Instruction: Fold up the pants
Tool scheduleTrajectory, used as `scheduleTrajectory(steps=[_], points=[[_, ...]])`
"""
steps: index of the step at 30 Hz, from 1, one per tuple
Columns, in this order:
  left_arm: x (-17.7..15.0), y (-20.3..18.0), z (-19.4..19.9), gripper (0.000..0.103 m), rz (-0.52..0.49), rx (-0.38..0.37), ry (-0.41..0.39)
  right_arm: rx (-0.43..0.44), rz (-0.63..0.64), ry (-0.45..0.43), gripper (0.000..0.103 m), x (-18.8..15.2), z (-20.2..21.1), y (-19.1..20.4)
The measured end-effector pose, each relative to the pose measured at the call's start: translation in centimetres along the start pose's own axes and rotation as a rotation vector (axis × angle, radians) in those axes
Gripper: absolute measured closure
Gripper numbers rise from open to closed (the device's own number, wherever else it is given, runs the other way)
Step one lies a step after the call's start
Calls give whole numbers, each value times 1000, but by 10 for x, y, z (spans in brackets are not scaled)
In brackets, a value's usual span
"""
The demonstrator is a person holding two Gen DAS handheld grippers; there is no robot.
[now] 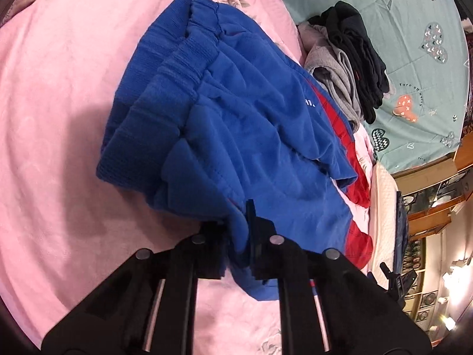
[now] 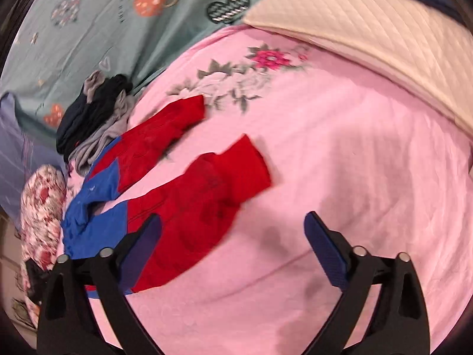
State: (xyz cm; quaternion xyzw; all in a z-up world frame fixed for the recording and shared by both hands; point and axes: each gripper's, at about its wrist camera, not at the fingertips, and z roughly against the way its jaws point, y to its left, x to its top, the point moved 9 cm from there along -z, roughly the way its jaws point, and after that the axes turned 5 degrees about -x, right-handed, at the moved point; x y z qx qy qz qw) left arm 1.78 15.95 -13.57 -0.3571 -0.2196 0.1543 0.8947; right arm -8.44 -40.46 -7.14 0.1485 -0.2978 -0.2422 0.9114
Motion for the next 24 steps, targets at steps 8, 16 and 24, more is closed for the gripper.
scheduleTrajectory(steps=[8,16,24], points=[[1,8,2,87,36,-8,-22,129,-25,95,43,-13,-25,6],[3,3,0,86,6,3,-49,192,53,129,91,-11,-53,34],[16,-15,43,97,-65,9,-126,241,90,51,96,-5,-5,51]])
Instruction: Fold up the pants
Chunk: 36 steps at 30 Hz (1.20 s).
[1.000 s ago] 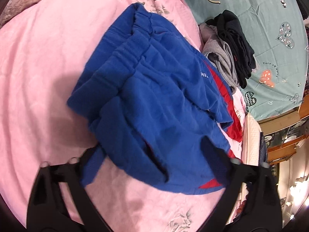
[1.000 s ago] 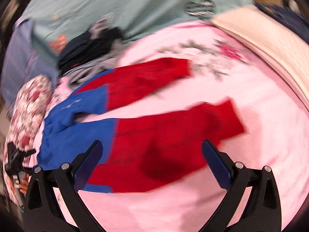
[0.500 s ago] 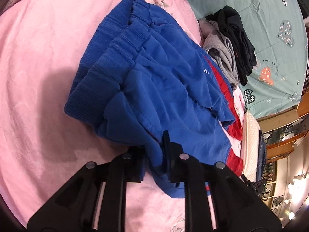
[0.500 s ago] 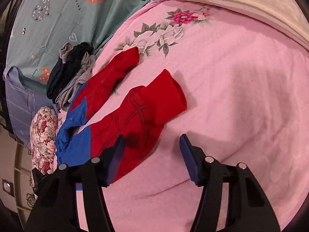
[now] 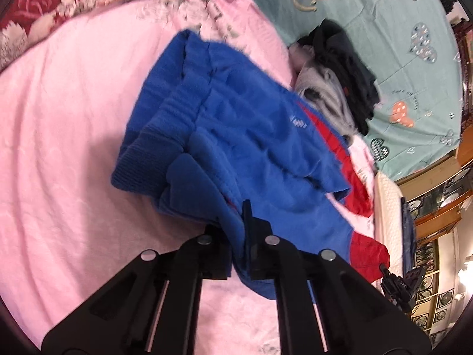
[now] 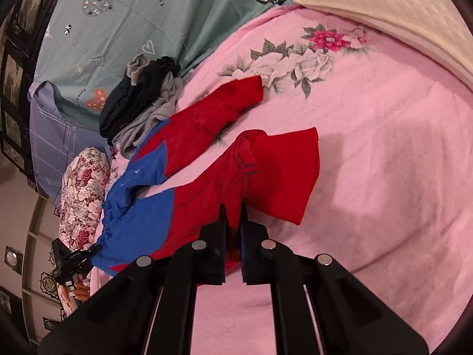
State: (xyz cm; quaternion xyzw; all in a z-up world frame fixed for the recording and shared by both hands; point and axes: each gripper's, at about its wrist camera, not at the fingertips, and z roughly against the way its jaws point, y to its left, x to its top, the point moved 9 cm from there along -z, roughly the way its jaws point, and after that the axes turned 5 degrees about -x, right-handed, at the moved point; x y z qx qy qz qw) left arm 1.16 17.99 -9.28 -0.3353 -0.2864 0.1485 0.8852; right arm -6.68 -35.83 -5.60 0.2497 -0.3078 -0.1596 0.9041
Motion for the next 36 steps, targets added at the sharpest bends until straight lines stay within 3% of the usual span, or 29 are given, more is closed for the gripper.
scheduleTrajectory(steps=[6,9,11,12,13,14,15,17,19,21,25,31,34,35,36], points=[[11,-25,61,97,-56,-67,-88,32,44,-19,96,-9,54,29],[-4,-20,64,97,-103,-23,-69,-38,70,36,95,-38,52,21],[-19,-1,50,91,-119,61,-18,-128,105,120,81,-63,35,6],[-26,12,44,82,-112,102,14,-211,110,179,63,-77,26,-8],[-36,28,37,65,-93,131,58,-254,95,203,60,-84,25,-18],[-41,39,36,54,-74,133,85,-256,76,212,60,-85,26,-23],[-45,50,37,33,-50,132,94,-239,62,196,60,-82,30,-25],[-43,65,54,31,-20,127,45,-226,47,94,53,-53,48,-23],[-37,78,73,19,-9,186,-1,-156,16,13,44,-18,55,-14],[-29,85,91,19,-16,241,-50,-127,-10,3,44,9,43,-7],[-12,86,120,15,-15,290,-112,-51,-108,55,44,56,-26,4],[-1,74,126,13,-67,361,-109,-28,-284,117,44,85,-130,-7],[9,62,111,13,-91,365,-96,53,-314,69,44,100,-142,1],[12,58,105,13,-96,361,-89,65,-299,64,47,103,-145,4],[14,54,98,13,-104,357,-79,54,-272,66,58,104,-148,7]])
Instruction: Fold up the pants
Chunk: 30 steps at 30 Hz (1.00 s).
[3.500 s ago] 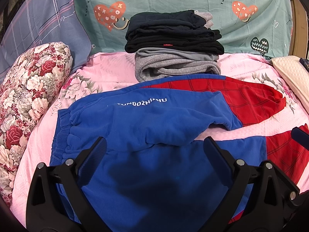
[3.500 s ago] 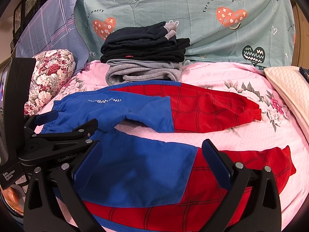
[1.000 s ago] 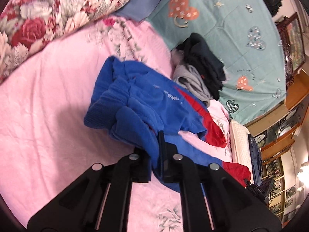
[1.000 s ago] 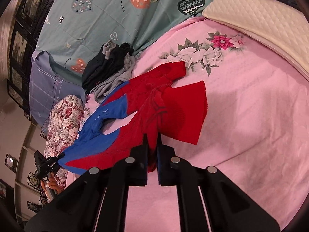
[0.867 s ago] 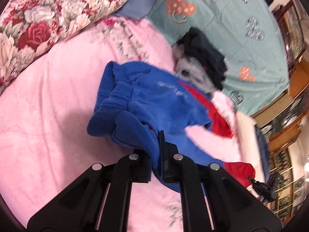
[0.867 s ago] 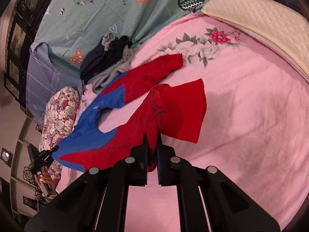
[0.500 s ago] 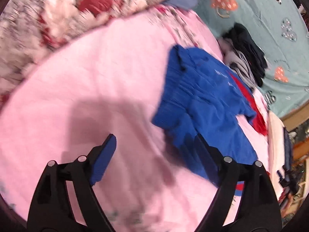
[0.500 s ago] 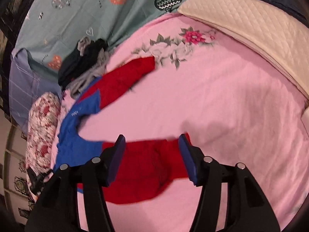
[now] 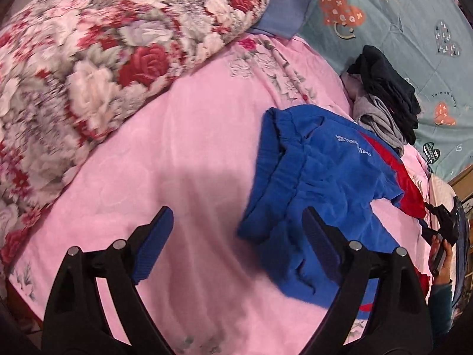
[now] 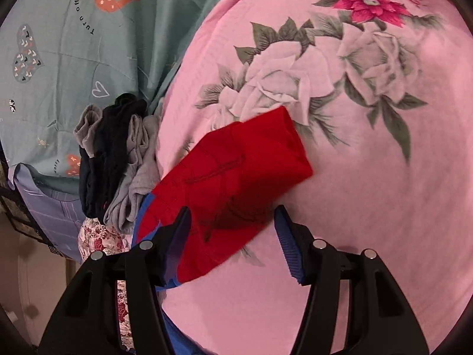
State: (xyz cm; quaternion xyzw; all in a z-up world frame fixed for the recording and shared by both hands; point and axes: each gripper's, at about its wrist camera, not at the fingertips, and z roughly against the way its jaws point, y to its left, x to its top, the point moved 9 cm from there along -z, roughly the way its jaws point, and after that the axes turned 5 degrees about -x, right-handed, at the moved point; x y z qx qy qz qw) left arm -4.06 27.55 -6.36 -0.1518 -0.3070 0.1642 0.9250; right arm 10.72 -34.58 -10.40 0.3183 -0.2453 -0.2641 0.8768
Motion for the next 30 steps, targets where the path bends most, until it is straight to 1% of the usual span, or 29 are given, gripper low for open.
scheduleTrajectory(steps=[1,2,3,4,6,8,10,11,12,13,14,15,16,17,19,21,23,24,25,26,27,30], points=[[3,-10,-7,13,-17,-4,10,-34,37,-6,74,0,-2,2],[6,-17,-13,13,-34,-5,17,-67,80,-11,80,0,-2,4],[11,-30,-21,13,-62,-7,24,-78,113,-12,86,1,-2,7],[14,-38,-26,13,-84,-6,28,-84,138,-21,89,3,3,10],[22,-57,-38,13,-133,0,34,-71,171,-56,90,13,20,21],[33,-78,-48,13,-177,-10,38,-66,201,-115,91,27,48,32],[41,-96,-60,13,-212,-24,48,-100,221,-155,91,38,74,32],[43,-101,-64,13,-221,-28,51,-123,223,-161,91,40,81,27],[45,-106,-69,12,-230,-35,60,-163,220,-148,91,40,82,18],[47,-111,-77,12,-234,-43,74,-210,212,-113,88,37,79,6],[49,-112,-83,12,-230,-46,86,-272,201,-78,82,32,74,-11],[51,-111,-89,12,-224,-45,96,-343,187,-50,57,28,69,-29],[56,-107,-94,12,-211,-40,102,-417,172,-44,48,24,68,-47],[60,-102,-97,12,-196,-36,103,-441,166,-60,48,24,70,-55],[71,-91,-100,12,-172,-46,112,-415,158,-108,48,28,83,-62],[80,-79,-105,11,-142,-55,127,-352,146,-137,48,30,95,-56],[88,-67,-115,10,-95,-91,161,-282,168,-152,48,26,100,-37],[90,-61,-120,10,-70,-99,171,-273,197,-160,48,24,100,-25],[93,-57,-127,10,-46,-113,182,-270,259,-170,47,21,99,-9],[94,-57,-134,10,-43,-137,197,-268,315,-173,46,16,97,4],[96,-57,-140,10,-41,-141,202,-253,375,-168,44,8,94,17],[97,-61,-156,10,-58,-164,216,-204,492,-95,43,-17,76,53]])
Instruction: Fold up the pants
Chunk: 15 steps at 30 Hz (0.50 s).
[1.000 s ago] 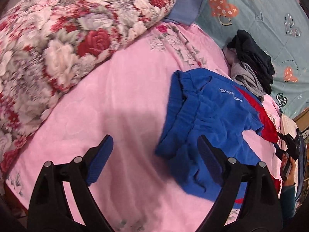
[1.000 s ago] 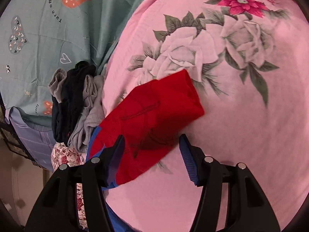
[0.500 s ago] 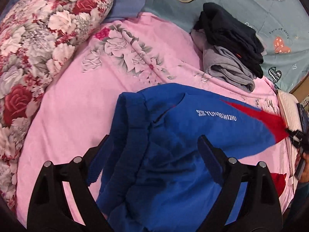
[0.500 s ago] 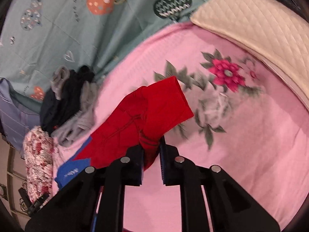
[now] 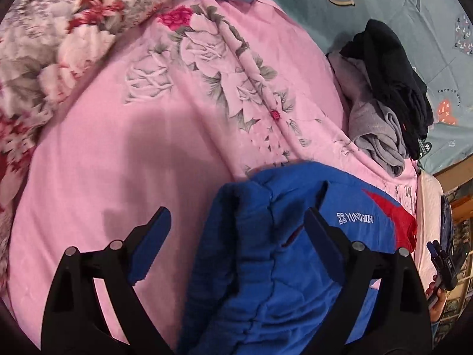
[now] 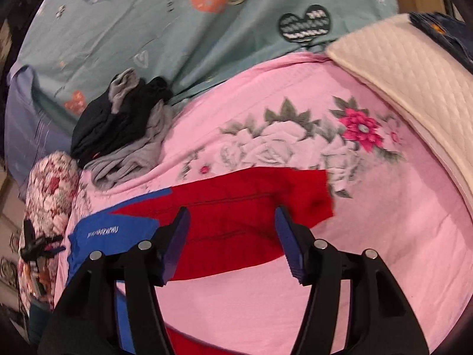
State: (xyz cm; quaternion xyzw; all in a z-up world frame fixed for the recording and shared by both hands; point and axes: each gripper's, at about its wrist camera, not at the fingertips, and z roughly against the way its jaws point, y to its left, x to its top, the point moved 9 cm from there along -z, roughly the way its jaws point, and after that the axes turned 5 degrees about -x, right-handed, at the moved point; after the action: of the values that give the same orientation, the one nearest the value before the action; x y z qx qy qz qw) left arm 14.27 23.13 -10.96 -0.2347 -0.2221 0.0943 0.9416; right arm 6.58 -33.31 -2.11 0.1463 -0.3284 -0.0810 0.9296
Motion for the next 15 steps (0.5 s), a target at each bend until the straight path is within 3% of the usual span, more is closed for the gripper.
scheduleTrajectory(steps=[4,8,11,12,13,15], points=[[3,-9,-21,10,-41,-68,31,85,91,51,43,-7,-16,49],[7,-19,-25,10,-72,-160,13,145,179,97,42,-10,-30,93],[9,-29,-25,18,-136,-161,-20,152,254,132,41,-10,-46,116],[8,-33,-24,29,-167,-148,-31,141,294,137,41,-9,-54,125],[7,-38,-24,57,-208,-133,-41,134,328,139,41,-8,-60,132],[4,-45,-21,88,-256,-118,-47,127,415,147,41,-6,-74,151]])
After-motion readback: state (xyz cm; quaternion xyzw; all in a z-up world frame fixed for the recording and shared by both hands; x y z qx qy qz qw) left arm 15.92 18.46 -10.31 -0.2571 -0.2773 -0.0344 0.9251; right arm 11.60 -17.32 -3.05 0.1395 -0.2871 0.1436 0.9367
